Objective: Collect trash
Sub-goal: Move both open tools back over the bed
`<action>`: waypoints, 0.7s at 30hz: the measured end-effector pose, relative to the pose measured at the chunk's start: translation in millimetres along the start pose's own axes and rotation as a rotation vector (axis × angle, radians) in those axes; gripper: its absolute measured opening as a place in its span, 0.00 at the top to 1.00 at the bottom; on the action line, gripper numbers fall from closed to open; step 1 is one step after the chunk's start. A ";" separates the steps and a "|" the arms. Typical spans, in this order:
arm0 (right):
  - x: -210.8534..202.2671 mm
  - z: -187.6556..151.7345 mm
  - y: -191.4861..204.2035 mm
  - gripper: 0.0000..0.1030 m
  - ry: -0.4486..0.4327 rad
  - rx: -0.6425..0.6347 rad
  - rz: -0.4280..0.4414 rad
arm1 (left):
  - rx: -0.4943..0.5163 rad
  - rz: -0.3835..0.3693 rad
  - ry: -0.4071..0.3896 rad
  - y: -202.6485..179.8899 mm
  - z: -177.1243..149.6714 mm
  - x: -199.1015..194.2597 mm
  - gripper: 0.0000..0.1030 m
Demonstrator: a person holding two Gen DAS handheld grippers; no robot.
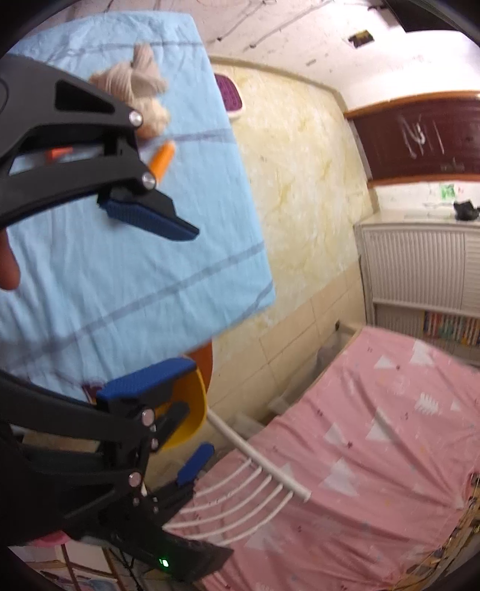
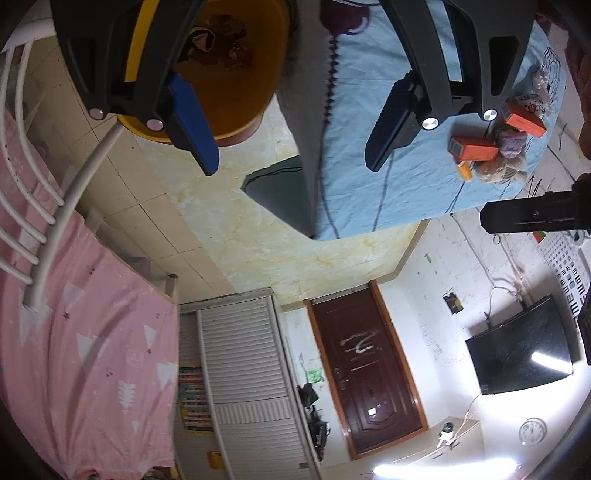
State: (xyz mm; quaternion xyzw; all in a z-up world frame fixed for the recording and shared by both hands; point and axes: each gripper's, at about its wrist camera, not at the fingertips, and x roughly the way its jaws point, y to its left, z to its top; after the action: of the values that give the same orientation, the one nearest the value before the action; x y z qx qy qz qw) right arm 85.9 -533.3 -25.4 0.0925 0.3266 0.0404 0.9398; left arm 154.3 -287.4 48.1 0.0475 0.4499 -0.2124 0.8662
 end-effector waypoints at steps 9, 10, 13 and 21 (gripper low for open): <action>19.3 10.0 60.5 0.24 0.025 -0.080 0.058 | -0.092 0.100 -0.013 88.2 -13.7 -22.5 0.35; 21.5 10.6 66.3 0.24 0.027 -0.087 0.063 | -0.100 0.111 -0.014 96.8 -15.3 -24.7 0.34; 29.4 12.9 86.6 0.22 0.041 -0.117 0.083 | -0.127 0.144 -0.018 123.2 -21.2 -32.0 0.34; 45.3 15.6 139.8 0.21 0.064 -0.183 0.121 | -0.189 0.182 -0.018 174.2 -36.8 -44.4 0.34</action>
State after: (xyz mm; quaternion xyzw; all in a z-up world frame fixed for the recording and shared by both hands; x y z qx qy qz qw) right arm 128.9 -392.5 -12.9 0.0246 0.3454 0.1295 0.9292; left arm 175.5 -105.1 42.9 0.0046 0.4539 -0.0900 0.8865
